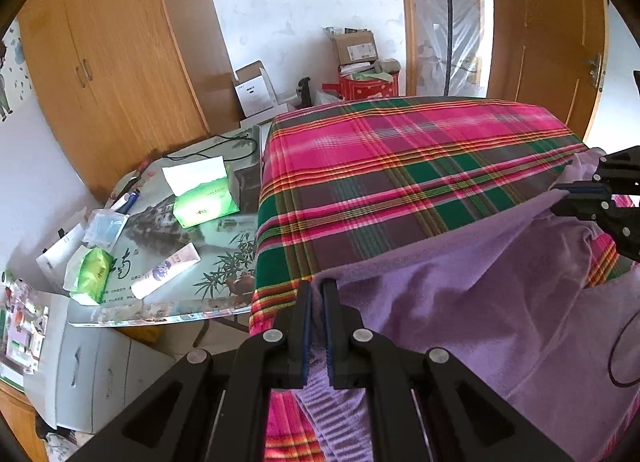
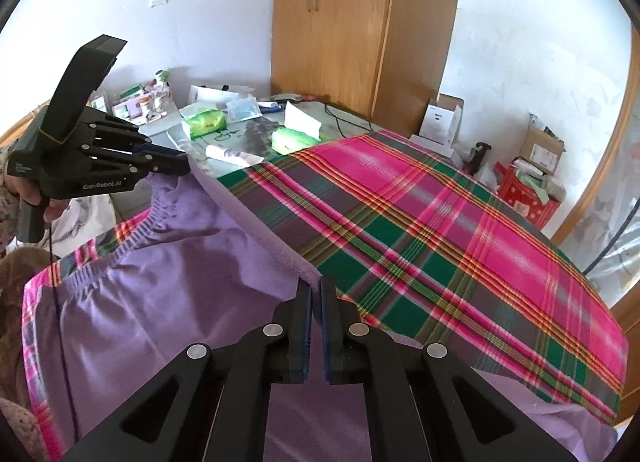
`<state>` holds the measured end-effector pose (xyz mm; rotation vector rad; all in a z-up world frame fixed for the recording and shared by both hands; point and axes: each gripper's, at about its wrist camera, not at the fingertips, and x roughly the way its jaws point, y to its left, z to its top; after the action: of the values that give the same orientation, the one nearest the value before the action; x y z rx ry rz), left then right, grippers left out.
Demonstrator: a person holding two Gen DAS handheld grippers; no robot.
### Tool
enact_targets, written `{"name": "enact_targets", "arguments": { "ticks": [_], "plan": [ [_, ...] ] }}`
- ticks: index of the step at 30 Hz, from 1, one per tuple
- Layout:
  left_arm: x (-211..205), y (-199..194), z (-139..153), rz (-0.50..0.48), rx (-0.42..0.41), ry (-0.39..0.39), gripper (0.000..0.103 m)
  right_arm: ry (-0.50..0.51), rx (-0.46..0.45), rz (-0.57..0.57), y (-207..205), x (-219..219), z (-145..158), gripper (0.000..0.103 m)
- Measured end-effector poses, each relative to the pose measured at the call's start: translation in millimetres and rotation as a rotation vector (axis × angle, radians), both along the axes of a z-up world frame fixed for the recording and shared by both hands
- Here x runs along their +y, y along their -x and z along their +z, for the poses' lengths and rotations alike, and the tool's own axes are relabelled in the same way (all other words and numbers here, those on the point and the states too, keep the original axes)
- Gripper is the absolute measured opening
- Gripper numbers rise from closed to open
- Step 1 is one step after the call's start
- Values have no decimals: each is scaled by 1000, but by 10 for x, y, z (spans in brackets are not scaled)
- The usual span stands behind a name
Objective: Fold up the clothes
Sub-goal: 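Lift the purple garment with both grippers, raising the waistband off the bed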
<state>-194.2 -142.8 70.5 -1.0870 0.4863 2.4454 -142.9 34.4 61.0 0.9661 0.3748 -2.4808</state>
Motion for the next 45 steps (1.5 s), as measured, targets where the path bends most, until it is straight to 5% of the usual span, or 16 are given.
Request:
{"name": "enact_targets", "arguments": {
  "ticks": [23, 45],
  "plan": [
    [-109, -749, 316, -14, 78, 20, 6, -22, 57, 25, -826, -111, 252, 4],
    [-325, -1534, 317, -12, 102, 19, 6, -26, 91, 94, -1650, -261, 290, 4]
  ]
}}
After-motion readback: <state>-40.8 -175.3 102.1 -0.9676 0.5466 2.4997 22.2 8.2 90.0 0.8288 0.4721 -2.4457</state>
